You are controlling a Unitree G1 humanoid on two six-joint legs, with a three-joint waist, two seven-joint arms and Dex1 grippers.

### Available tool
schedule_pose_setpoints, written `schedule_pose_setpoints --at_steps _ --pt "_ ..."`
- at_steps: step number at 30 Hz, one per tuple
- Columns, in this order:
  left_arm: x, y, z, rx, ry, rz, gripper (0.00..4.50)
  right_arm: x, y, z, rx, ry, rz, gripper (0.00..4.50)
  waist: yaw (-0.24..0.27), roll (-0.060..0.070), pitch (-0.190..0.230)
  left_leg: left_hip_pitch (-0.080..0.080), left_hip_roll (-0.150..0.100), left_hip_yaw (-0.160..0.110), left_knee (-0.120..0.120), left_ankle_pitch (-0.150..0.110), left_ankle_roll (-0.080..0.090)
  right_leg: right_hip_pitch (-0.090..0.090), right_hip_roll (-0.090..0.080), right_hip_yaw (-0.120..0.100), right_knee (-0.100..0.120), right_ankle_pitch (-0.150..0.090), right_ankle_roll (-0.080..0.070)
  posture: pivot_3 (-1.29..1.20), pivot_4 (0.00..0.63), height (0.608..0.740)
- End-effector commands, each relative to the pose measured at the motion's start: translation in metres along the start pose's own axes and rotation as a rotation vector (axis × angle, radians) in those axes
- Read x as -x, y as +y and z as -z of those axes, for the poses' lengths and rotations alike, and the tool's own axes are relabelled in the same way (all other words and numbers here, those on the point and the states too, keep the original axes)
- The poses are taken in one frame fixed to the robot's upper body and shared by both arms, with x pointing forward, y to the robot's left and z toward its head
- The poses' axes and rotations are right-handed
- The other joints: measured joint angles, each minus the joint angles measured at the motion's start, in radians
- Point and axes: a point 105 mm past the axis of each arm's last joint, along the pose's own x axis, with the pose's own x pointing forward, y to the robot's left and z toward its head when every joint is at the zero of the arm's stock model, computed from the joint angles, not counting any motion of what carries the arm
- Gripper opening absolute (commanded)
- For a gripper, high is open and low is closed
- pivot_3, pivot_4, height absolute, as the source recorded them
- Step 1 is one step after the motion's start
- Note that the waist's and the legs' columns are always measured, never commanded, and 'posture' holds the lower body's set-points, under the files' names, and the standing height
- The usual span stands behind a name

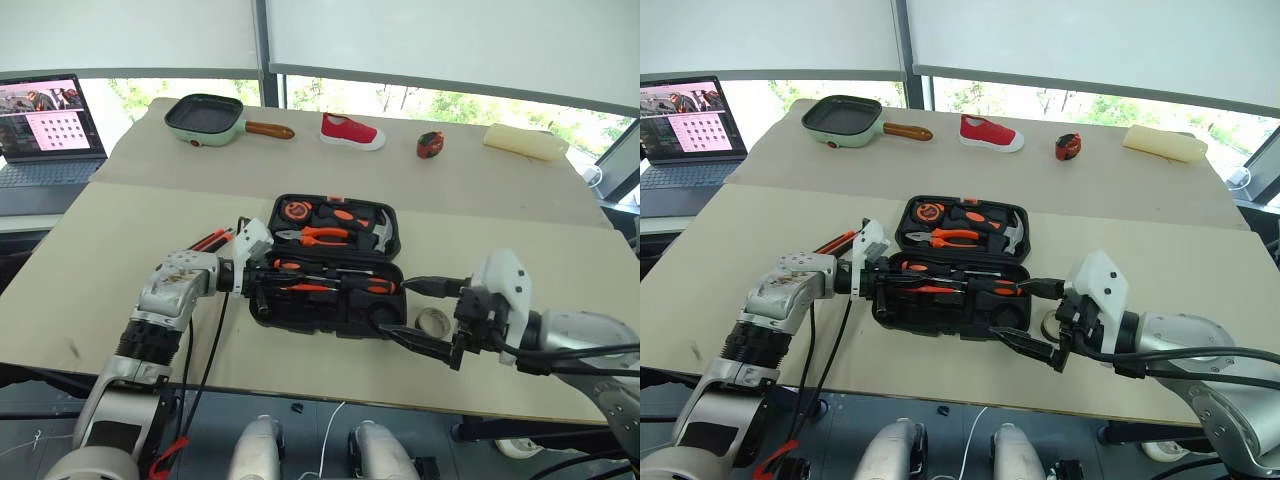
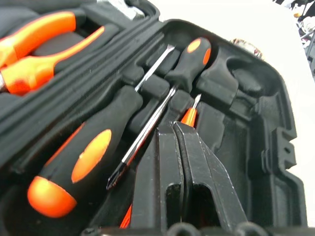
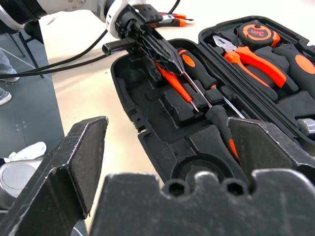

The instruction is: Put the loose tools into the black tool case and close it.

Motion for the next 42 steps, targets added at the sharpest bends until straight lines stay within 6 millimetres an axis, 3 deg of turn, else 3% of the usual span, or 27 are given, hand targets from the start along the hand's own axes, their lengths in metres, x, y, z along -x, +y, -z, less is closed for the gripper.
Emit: schedule_pose_setpoints --at_steps 1,18,24,30,32,42 --pt "0.0 -0.001 0.001 -0.02 0.011 0.004 0.08 -0.001 0.002 -0.006 0.033 -0.016 -0.005 4.5 0.0 0.0 0.0 0.0 0.0 0.0 0.0 0.0 0.0 0.0 0.0 0.0 0.0 0.0 0.0 0.0 0.15 0.74" --pt "0.012 -0.006 0.038 0.029 0.103 -0.025 0.08 -0.002 0.004 -0.007 0.033 -0.022 -0.013 4.5 -0.016 0.003 -0.004 0.004 0.0 0.0 -0.002 0.0 0.0 0.003 0.0 0.0 0.0 0.0 0.0 0.0 0.15 0.74" --pt "0.014 -0.004 0.03 0.026 0.072 -0.034 0.08 -0.002 0.004 -0.007 0.033 -0.022 -0.017 4.5 -0.022 0.006 -0.006 0.006 0.0 0.0 -0.002 0.0 0.0 0.005 0.0 0.0 0.0 0.0 0.0 0.0 0.15 0.74" --pt "0.019 -0.002 -0.015 0.05 -0.087 -0.013 0.08 -0.002 0.004 -0.006 0.034 -0.019 -0.02 4.5 -0.022 0.006 -0.006 0.006 0.0 0.0 -0.002 0.0 0.0 0.004 0.0 0.0 0.0 0.0 0.0 0.0 0.15 0.74" --pt "0.019 0.003 -0.022 0.033 -0.092 -0.035 0.08 -0.002 0.005 -0.006 0.034 -0.016 -0.023 4.5 -0.021 0.005 -0.005 0.004 0.0 0.0 -0.001 0.0 0.0 0.003 0.0 0.0 0.0 0.0 0.0 0.0 0.15 0.74" --pt "0.007 0.013 0.011 0.005 0.063 -0.056 0.08 -0.003 0.004 -0.006 0.039 -0.015 -0.023 4.5 -0.017 0.005 -0.005 0.003 0.0 0.0 -0.001 0.0 0.0 0.003 0.0 0.001 -0.001 0.0 0.0 0.0 0.15 0.74"
